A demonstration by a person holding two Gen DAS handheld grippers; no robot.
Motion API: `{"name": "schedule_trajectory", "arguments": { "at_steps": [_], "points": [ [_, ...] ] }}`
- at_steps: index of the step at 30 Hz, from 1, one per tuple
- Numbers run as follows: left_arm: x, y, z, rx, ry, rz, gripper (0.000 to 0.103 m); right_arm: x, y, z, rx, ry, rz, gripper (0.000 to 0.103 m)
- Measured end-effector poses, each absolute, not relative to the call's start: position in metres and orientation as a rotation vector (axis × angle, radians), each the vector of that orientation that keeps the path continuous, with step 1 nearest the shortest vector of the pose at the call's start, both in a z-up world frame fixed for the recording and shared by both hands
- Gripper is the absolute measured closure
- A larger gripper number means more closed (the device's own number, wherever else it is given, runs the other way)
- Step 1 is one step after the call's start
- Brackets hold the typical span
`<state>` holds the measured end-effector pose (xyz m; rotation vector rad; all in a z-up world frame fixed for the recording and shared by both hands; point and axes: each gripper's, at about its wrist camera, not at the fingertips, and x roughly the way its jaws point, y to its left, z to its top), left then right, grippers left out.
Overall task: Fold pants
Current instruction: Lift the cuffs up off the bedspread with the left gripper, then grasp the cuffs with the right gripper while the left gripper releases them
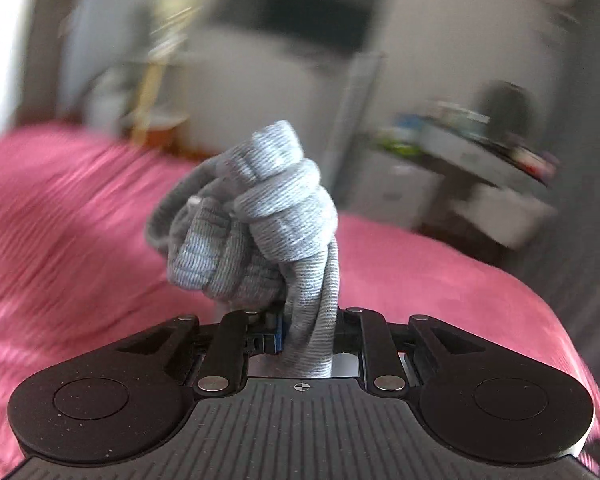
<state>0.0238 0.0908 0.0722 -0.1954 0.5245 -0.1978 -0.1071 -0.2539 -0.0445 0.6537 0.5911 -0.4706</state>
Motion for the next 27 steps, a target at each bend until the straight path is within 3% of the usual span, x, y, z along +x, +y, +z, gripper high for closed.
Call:
{"name": "schedule_trajectory", "arguments": {
  "at_steps": [5,9,12,14,16,17,18,27],
  "points": [
    [-0.017,-0.057,0.063,-0.004,0.498,-0.433,0.079,-0.131,-0.287,-0.027,0.741,0.474,-0.546,0.005],
    [-0.022,-0.164,0.000,0.075,0.700,-0.529,0.066,-0.151,-0.310,-0.025,0.803,0.414,-0.603,0.005],
    [-0.026,-0.212,-0.044,0.313,0.869,-0.537,0.063,-0.158,-0.322,-0.034,0.828,0.426,-0.626,0.005],
    [-0.044,-0.210,-0.040,0.384,0.775,-0.550,0.055,-0.163,-0.331,-0.039,0.852,0.424,-0.626,0.005],
    [-0.051,-0.188,-0.021,0.313,0.759,-0.617,0.036,-0.167,-0.338,-0.045,0.881,0.406,-0.608,0.005],
    [-0.053,-0.171,-0.011,0.246,0.766,-0.656,0.022,-0.165,-0.339,-0.049,0.893,0.410,-0.594,0.005],
    [-0.054,-0.152,0.001,0.167,0.774,-0.688,0.019,-0.163,-0.338,-0.052,0.907,0.423,-0.573,0.005],
    [-0.020,-0.054,0.049,-0.001,0.810,-0.430,0.012,-0.113,-0.298,-0.066,0.921,0.575,-0.240,0.007]
  ]
}}
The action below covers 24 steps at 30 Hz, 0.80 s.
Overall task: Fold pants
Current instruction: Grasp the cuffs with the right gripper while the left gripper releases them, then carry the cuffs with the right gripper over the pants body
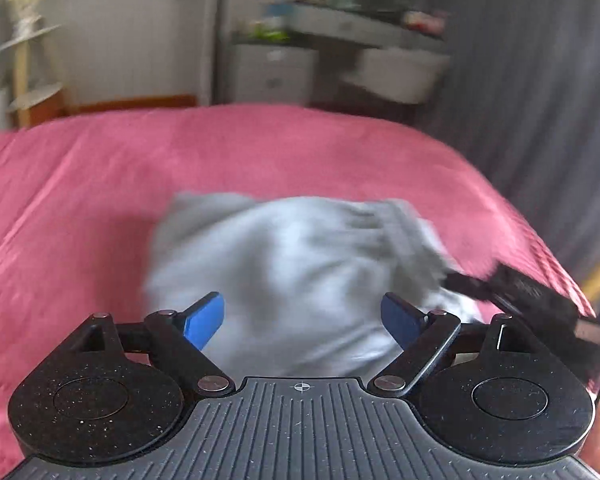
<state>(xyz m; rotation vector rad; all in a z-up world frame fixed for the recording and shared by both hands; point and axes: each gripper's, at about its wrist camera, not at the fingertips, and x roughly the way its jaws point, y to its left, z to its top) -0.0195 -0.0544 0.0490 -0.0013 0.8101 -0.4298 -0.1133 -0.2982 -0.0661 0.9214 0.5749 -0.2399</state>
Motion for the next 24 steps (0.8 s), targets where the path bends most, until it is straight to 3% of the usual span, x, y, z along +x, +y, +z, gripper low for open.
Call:
{"name": "schedule_trajectory", "arguments": {
  "at_steps": [7,11,14,20,22,24],
  "points": [
    [0.005,-0.011,0.002,-0.113,0.955,-0.293,0.012,-0.079,-0.285,-0.075,0.885,0.659,-0.259,0.015],
    [0.011,-0.007,-0.020,-0.093,1.029,-0.273,0.013,-0.061,-0.272,-0.076,0.885,0.642,-0.299,0.047],
    [0.014,0.006,-0.020,-0.134,1.029,-0.261,0.013,-0.064,-0.263,-0.057,0.871,0.562,-0.300,0.056],
    [0.016,0.023,-0.015,-0.192,1.001,-0.233,0.013,-0.110,-0.263,-0.029,0.891,0.361,-0.409,0.058],
    [0.017,0.022,-0.017,-0.189,1.010,-0.235,0.012,-0.119,-0.262,-0.038,0.808,0.412,-0.539,0.057],
    [0.020,0.018,-0.022,-0.169,1.028,-0.237,0.013,-0.113,-0.266,-0.058,0.752,0.571,-0.601,0.048]
  ]
}}
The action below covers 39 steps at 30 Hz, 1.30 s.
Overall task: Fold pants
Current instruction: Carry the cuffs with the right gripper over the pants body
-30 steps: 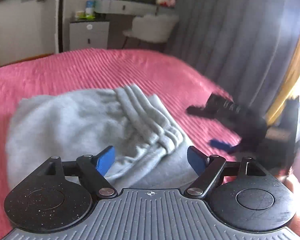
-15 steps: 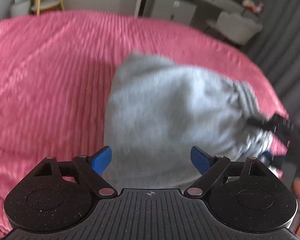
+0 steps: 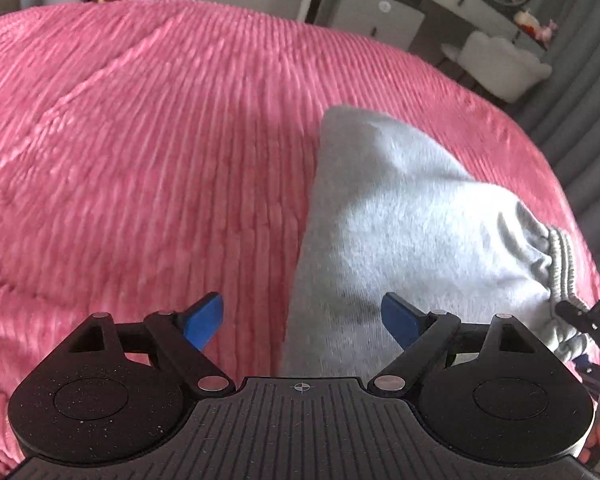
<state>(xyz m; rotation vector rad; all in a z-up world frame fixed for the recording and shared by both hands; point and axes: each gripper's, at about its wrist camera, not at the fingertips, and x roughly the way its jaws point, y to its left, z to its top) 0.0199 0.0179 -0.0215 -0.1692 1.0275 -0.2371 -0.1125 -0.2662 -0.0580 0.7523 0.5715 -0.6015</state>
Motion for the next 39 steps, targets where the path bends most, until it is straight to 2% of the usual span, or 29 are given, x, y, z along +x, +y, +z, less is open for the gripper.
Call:
{"name": "schedule_trajectory", "arguments": {
  "at_steps": [2,3,7,8,9,11,13,15,16,20,23,26,29,33,36,39],
  "points": [
    [0.023,0.014,-0.024,-0.132,1.032,-0.228,0.013,-0.116,-0.271,-0.060,0.780,0.584,-0.602,0.044],
    [0.024,0.013,-0.024,-0.119,1.026,-0.217,0.013,-0.119,-0.273,-0.053,0.785,0.563,-0.606,0.038],
    [0.031,0.012,-0.025,-0.096,1.005,-0.183,0.012,-0.116,-0.262,-0.017,0.601,0.489,-0.674,0.034],
    [0.032,0.010,-0.026,-0.089,1.005,-0.176,0.013,-0.114,-0.253,-0.009,0.525,0.453,-0.656,0.030],
    [0.033,0.009,-0.027,-0.081,1.004,-0.168,0.012,-0.109,-0.246,-0.004,0.478,0.437,-0.633,0.020],
    [0.035,0.006,-0.029,-0.058,1.002,-0.161,0.012,-0.098,-0.235,-0.005,0.402,0.442,-0.583,0.015],
    [0.036,0.004,-0.030,-0.030,0.998,-0.153,0.012,-0.081,-0.235,-0.022,0.334,0.539,-0.578,0.015],
    [0.037,0.004,-0.030,-0.009,0.992,-0.144,0.012,-0.059,-0.237,-0.051,0.252,0.747,-0.641,0.015],
    [0.037,0.004,-0.029,-0.005,0.986,-0.136,0.012,-0.062,-0.241,-0.059,0.274,0.761,-0.633,0.015],
    [0.045,-0.006,-0.017,0.022,0.950,-0.125,0.013,-0.084,-0.246,-0.045,0.385,0.638,-0.605,0.015],
    [0.055,-0.019,-0.004,0.084,0.887,-0.119,0.012,-0.090,-0.245,-0.043,0.366,0.581,-0.592,0.006],
    [0.073,-0.029,0.003,0.118,0.838,-0.086,0.012,-0.069,-0.259,-0.073,0.353,0.779,-0.598,0.005],
    [0.100,-0.040,0.001,0.113,0.851,-0.077,0.015,-0.085,-0.274,-0.086,0.523,0.728,-0.566,0.005],
    [0.129,-0.069,-0.018,0.195,0.888,-0.116,0.016,-0.086,-0.274,-0.087,0.483,0.736,-0.549,0.005],
    [0.145,-0.083,-0.040,0.304,0.896,-0.039,0.009,-0.084,-0.268,-0.083,0.491,0.742,-0.539,0.005],
    [0.142,-0.077,-0.034,0.324,0.849,0.012,0.008,-0.074,-0.272,-0.078,0.498,0.785,-0.507,0.005]
  ]
}}
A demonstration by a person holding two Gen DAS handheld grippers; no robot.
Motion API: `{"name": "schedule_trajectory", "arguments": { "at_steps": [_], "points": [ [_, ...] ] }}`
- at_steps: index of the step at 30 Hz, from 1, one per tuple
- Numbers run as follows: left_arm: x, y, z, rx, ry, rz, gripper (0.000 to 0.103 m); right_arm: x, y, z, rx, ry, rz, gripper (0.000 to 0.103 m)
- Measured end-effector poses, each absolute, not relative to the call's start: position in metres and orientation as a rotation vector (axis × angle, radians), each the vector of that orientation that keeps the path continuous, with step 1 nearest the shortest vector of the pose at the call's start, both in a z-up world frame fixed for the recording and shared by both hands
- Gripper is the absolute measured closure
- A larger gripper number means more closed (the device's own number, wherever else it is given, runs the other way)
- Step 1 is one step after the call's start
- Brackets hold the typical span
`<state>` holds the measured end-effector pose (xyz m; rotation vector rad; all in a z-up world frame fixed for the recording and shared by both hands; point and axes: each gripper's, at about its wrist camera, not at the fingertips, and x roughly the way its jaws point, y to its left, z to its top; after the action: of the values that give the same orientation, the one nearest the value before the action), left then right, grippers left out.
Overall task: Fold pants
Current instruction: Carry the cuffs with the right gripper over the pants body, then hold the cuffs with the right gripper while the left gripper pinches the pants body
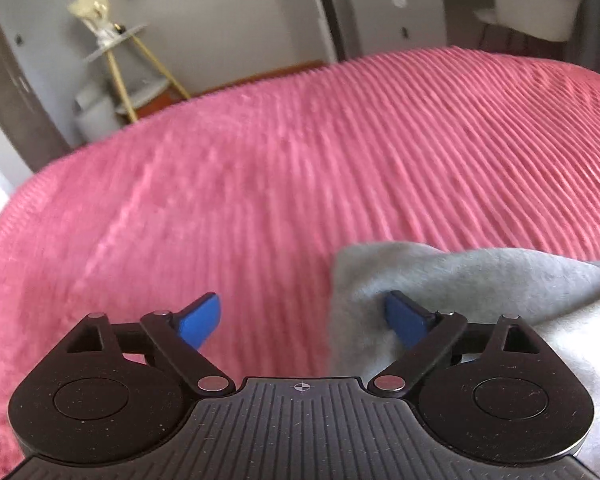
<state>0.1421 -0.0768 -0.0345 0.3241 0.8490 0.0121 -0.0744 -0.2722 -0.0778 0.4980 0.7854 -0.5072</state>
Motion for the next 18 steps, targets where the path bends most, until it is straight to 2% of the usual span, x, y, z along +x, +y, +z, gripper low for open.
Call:
{"name": "schedule_trajectory", "arguments": {
  "at_steps": [3,5,10,18],
  "points": [
    [0.128,-0.066,-0.024,0.457,0.767,0.125,0.011,-0.063,-0.283,-0.067,0.506,0.858,-0.465,0.005],
    [0.118,-0.053,-0.019,0.464,0.783,0.037,0.011,-0.058,-0.292,-0.061,0.512,0.898,-0.427,0.005],
    [0.111,-0.010,-0.024,0.116,1.062,-0.430,0.010,-0.036,-0.325,-0.063,0.557,1.023,-0.211,0.005],
    [0.138,-0.004,-0.073,-0.170,1.281,-0.653,0.007,-0.021,-0.367,-0.075,0.609,1.135,0.058,0.005]
  ]
}}
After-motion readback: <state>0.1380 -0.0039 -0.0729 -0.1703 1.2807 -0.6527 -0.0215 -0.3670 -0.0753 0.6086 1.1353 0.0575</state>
